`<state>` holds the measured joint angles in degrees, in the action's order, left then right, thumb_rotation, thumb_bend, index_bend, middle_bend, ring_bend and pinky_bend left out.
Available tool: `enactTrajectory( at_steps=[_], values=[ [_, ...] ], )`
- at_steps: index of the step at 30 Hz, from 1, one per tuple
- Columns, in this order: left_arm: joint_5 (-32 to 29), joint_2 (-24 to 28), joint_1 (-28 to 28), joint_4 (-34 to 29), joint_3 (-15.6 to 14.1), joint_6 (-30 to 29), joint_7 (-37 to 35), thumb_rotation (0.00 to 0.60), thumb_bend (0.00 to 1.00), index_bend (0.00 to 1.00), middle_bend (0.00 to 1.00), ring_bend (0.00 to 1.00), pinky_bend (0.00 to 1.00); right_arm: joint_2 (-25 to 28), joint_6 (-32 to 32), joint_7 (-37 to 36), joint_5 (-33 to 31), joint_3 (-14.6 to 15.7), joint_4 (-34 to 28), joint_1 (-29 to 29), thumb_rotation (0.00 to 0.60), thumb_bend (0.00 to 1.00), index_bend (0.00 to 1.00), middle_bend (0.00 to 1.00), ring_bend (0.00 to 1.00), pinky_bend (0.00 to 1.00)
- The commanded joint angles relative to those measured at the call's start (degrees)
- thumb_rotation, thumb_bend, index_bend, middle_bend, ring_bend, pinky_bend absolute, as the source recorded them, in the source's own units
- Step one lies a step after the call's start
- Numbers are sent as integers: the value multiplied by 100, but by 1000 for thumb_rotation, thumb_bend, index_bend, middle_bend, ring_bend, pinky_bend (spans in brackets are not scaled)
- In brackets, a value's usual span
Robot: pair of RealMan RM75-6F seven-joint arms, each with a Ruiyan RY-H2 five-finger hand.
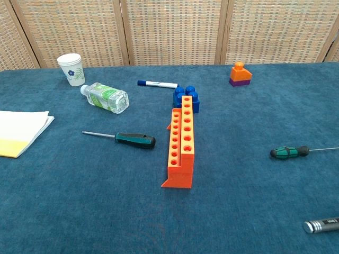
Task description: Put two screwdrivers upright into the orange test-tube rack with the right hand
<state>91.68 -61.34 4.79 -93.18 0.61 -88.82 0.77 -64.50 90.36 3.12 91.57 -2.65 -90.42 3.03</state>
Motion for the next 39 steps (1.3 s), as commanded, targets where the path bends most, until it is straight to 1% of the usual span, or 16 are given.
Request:
enactTrajectory(
  at_steps=[1, 4, 7, 10, 11, 13, 14, 16, 18, 20, 24, 26, 33, 39],
  values=[
    [-6, 7, -8, -13, -11, 9, 6, 600, 0, 0, 0, 0, 0, 37, -22, 8, 2, 22, -39, -10, 600, 0, 0, 0, 0, 0],
    [-36, 15, -6, -23, -12, 43, -1, 600, 0, 0, 0, 0, 0, 72, -55, 26, 28, 59, -80, -15, 600, 0, 0, 0, 0, 0],
    [-63, 25, 8, -63, 16, 55, -5, 600, 0, 0, 0, 0, 0, 167, -248, -18, 141, 195, -183, 31, 600, 0, 0, 0, 0, 0],
    [-49, 25, 15, -83, 26, 48, 26, 600, 0, 0, 0, 0, 0, 238, -602, -93, 323, 393, -264, 154, 600, 0, 5, 0, 0, 0],
    [-70, 29, 14, -92, 22, 68, 16, 600, 0, 0, 0, 0, 0, 221, -910, -117, 457, 532, -307, 278, 600, 0, 18, 0, 0, 0],
    [-105, 43, 13, -111, 28, 88, -8, 600, 0, 0, 0, 0, 0, 157, -1146, -163, 634, 630, -311, 417, 600, 0, 87, 0, 0, 0],
    [-126, 46, 16, -110, 46, 85, -18, 600, 0, 0, 0, 0, 0, 24, -1282, -231, 882, 717, -235, 541, 600, 0, 120, 0, 0, 0],
    [-147, 45, 16, -109, 58, 86, -14, 600, 0, 0, 0, 0, 0, -168, -1398, -379, 1141, 812, -59, 672, 600, 0, 227, 0, 0, 0],
    [-164, 48, 15, -127, 60, 99, -19, 600, 0, 0, 0, 0, 0, -392, -1604, -535, 1342, 921, 126, 828, 600, 0, 286, 0, 0, 0],
    [-164, 50, 18, -134, 64, 101, -7, 600, 0, 0, 0, 0, 0, -561, -1663, -592, 1415, 936, 264, 907, 600, 19, 299, 0, 0, 0],
    [-210, 46, 34, -134, 75, 153, 6, 600, 0, 0, 0, 0, 0, -955, -1770, -427, 1489, 918, 579, 1030, 600, 129, 332, 0, 0, 0],
    [-234, 51, 36, -139, 84, 164, 5, 600, 0, 0, 0, 0, 0, -1088, -1854, -379, 1457, 912, 660, 1085, 600, 159, 342, 0, 0, 0],
    [-270, 67, 40, -133, 104, 177, -48, 600, 0, 0, 0, 0, 0, -1358, -2108, -147, 1306, 894, 840, 1232, 600, 272, 383, 0, 0, 0],
    [-295, 77, 55, -140, 110, 219, -55, 600, 0, 0, 0, 0, 0, -1535, -2267, 99, 1171, 897, 973, 1296, 600, 280, 384, 0, 0, 0]
  ],
)
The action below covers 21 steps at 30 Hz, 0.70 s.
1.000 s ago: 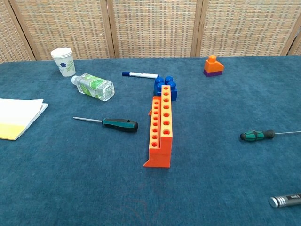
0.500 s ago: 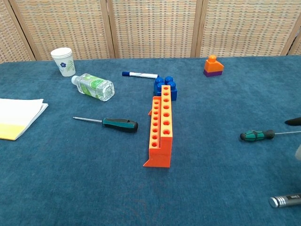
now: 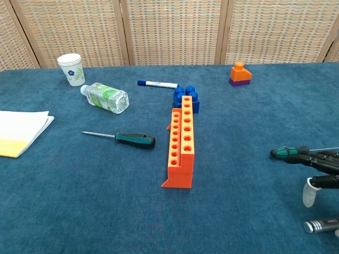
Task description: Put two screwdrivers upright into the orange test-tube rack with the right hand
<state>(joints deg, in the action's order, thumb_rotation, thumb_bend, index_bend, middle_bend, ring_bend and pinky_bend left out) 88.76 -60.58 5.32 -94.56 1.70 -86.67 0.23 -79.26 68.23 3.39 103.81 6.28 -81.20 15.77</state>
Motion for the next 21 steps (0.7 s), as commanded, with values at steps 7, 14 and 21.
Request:
enactTrajectory(
  at_steps=[7, 14, 21],
  values=[
    [-11, -1, 2, -14, 2, 13, 22, 600, 0, 0, 0, 0, 0, -326, -140, 297, -214, 11, 345, 39, 600, 280, 392, 0, 0, 0],
    [-41, -2, 19, -21, 8, 57, 31, 600, 0, 0, 0, 0, 0, -462, -168, 238, -301, 48, 521, 84, 600, 279, 412, 0, 0, 0],
    [-72, -10, 31, -26, 17, 88, 61, 600, 0, 0, 0, 0, 0, -514, -203, 301, -385, 70, 588, 125, 600, 280, 427, 0, 0, 0]
  ],
)
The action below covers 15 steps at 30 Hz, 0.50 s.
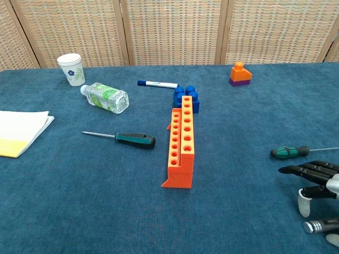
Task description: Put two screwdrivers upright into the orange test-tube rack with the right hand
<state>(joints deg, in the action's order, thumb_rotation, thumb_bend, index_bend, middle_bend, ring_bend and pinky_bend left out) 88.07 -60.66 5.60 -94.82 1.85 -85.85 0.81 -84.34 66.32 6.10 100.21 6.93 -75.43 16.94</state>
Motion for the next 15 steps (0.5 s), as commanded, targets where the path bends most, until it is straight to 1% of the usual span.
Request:
enactTrajectory(
  at_steps=[1, 3, 7, 12, 15],
  values=[
    [-5, -2, 5, -3, 1, 10, 4, 600, 0, 0, 0, 0, 0, -8, -18, 41, -38, 8, 12, 11, 600, 280, 431, 0, 0, 0],
    [-8, -1, 10, -6, 2, 19, 10, 600, 0, 0, 0, 0, 0, -4, -49, 47, -77, 19, -1, 23, 600, 283, 447, 0, 0, 0],
    [-9, -2, 16, -13, -2, 36, 18, 600, 0, 0, 0, 0, 0, -10, -35, 53, -101, 27, -2, 40, 600, 305, 514, 0, 0, 0],
    [-13, -1, 19, -13, -3, 44, 6, 600, 0, 0, 0, 0, 0, -23, 131, -46, -38, 37, 8, 48, 600, 328, 577, 0, 0, 0],
    [-21, 6, 23, -18, -1, 54, 3, 600, 0, 0, 0, 0, 0, -9, 269, -198, 5, 20, -14, 61, 600, 331, 584, 0, 0, 0]
  ],
)
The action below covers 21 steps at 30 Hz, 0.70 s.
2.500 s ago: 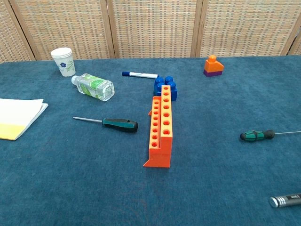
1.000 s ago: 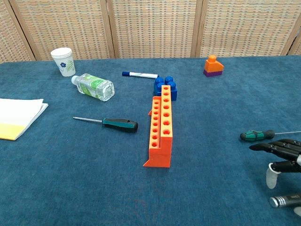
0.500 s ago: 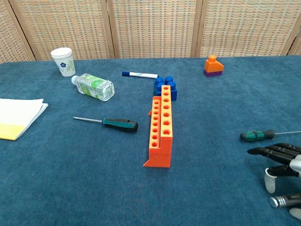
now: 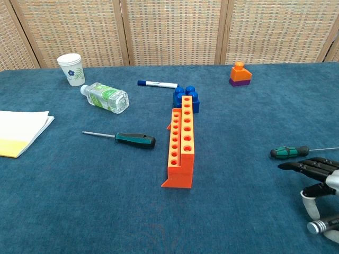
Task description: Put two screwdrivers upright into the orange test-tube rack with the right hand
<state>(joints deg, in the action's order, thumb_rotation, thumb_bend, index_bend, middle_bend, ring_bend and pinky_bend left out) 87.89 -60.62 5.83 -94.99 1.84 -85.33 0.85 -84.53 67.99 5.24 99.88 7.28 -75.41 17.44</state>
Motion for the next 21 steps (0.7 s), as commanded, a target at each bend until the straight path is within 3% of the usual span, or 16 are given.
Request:
enactTrajectory(
  at_steps=[1, 7, 15, 20, 21],
  values=[
    [-4, 6, 0, -2, 0, 3, -7, 600, 0, 0, 0, 0, 0, 27, 160, -181, 49, -33, -38, 18, 600, 331, 585, 0, 0, 0],
    [-18, 38, -3, -14, 8, -1, -71, 600, 0, 0, 0, 0, 0, 322, 439, -771, 59, -230, -351, 161, 600, 346, 593, 0, 0, 0],
    [-2, 81, -8, -18, 3, -8, -167, 600, 0, 0, 0, 0, 0, 1128, 382, -2209, -217, -688, -1226, 610, 600, 358, 593, 0, 0, 0],
    [30, 117, -27, -42, 9, -70, -241, 600, 0, 0, 0, 0, 0, 1657, 65, -3259, -615, -1159, -1677, 1029, 600, 360, 593, 0, 0, 0],
    [26, 134, -40, -50, 14, -94, -282, 600, 0, 0, 0, 0, 0, 1862, -29, -3820, -788, -1379, -1979, 1181, 600, 364, 593, 0, 0, 0]
  ],
)
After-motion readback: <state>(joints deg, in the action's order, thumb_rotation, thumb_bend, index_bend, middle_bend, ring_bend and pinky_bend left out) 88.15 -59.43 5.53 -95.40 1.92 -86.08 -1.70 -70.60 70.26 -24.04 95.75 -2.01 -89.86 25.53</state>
